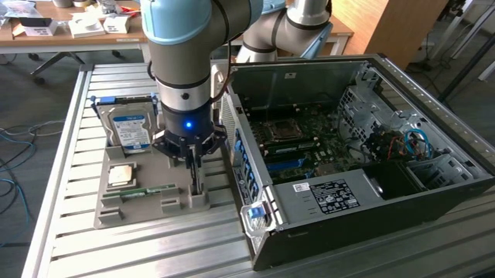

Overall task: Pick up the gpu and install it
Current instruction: 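Pick up the gpu and move the gpu toward the slot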

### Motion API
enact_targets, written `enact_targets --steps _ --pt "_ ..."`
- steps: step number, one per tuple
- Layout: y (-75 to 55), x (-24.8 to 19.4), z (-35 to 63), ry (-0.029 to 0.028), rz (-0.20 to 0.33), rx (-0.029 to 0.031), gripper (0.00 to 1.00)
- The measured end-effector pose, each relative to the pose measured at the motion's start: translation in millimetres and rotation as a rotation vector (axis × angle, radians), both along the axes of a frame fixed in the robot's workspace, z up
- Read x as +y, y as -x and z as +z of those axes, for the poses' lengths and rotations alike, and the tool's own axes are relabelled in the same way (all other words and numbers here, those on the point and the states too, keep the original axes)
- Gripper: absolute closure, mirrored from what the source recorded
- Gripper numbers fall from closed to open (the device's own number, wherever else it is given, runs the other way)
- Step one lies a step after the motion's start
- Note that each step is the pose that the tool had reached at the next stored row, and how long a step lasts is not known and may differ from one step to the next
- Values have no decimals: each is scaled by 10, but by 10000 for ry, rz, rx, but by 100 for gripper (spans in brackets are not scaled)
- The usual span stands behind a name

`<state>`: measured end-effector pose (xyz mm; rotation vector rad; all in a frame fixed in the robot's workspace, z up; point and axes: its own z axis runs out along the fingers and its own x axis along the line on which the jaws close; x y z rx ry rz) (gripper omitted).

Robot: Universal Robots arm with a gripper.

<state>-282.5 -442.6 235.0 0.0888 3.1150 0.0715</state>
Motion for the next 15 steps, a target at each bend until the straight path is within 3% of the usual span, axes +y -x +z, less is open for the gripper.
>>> enact_targets --steps 7,15 --pt "0 0 9 -2 0 -2 74" --pt "0 0 117 0 0 0 74"
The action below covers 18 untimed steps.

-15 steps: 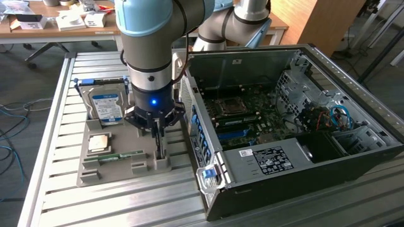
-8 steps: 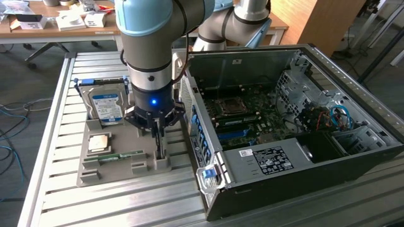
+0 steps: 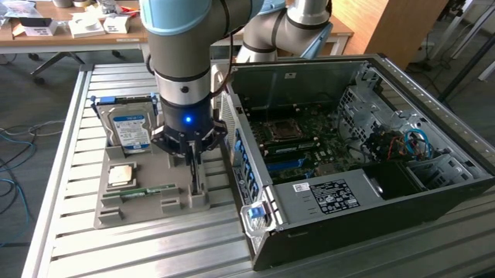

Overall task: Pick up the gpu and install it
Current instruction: 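Pick up the gpu and move the gpu toward the slot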

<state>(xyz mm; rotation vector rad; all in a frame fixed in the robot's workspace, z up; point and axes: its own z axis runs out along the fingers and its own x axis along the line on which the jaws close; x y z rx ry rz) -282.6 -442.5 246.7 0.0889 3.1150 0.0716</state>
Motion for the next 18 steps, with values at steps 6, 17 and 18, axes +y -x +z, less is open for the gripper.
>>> enact_targets --steps 6,17,18 --pt "0 0 127 1 0 1 74" --pt "0 0 389 1 0 0 74" --pt "0 0 416 0 0 1 74"
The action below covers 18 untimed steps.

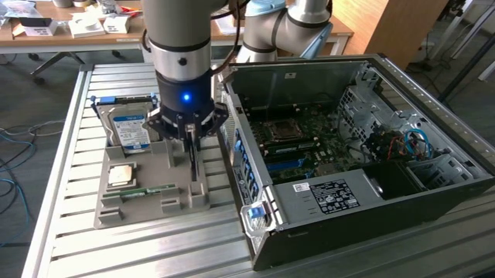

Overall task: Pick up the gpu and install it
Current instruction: 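Pick up the gpu and move the gpu toward the slot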

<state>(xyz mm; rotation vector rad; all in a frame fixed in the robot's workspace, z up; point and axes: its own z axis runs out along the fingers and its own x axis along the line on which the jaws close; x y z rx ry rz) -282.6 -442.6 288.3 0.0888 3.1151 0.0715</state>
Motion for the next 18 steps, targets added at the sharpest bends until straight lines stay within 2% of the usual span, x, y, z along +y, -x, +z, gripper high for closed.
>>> enact_targets --steps 18 --pt "0 0 491 0 0 -1 74"
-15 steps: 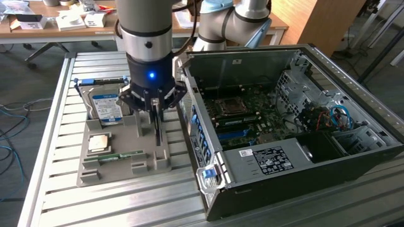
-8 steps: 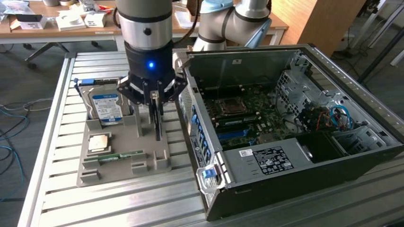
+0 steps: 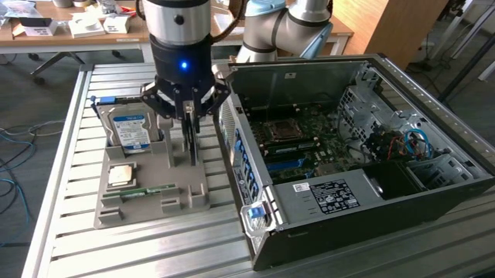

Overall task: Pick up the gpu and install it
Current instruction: 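Pick up the gpu and move the gpu toward the slot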

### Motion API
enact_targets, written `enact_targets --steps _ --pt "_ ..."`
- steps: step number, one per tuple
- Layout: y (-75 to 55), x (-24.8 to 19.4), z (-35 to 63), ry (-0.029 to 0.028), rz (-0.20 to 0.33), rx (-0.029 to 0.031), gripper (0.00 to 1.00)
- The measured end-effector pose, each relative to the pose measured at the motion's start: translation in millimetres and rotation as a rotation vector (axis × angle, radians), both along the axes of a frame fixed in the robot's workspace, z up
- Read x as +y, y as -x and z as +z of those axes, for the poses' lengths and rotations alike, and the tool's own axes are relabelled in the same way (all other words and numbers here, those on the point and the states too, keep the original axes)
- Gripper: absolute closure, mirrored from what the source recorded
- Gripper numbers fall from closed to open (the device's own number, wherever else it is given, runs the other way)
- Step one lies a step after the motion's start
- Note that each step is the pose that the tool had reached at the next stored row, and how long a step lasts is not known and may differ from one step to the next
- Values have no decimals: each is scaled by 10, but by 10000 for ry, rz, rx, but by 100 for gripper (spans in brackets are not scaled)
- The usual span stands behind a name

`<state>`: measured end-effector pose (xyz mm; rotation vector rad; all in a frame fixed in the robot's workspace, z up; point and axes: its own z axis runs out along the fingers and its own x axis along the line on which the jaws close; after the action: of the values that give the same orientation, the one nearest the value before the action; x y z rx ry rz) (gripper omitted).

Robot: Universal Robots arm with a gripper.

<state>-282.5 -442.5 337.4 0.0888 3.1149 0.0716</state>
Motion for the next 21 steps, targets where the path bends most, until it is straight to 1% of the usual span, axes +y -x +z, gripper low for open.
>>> enact_targets --steps 12,21 --pt "0 0 311 0 0 0 74" --pt "0 0 513 0 0 0 74"
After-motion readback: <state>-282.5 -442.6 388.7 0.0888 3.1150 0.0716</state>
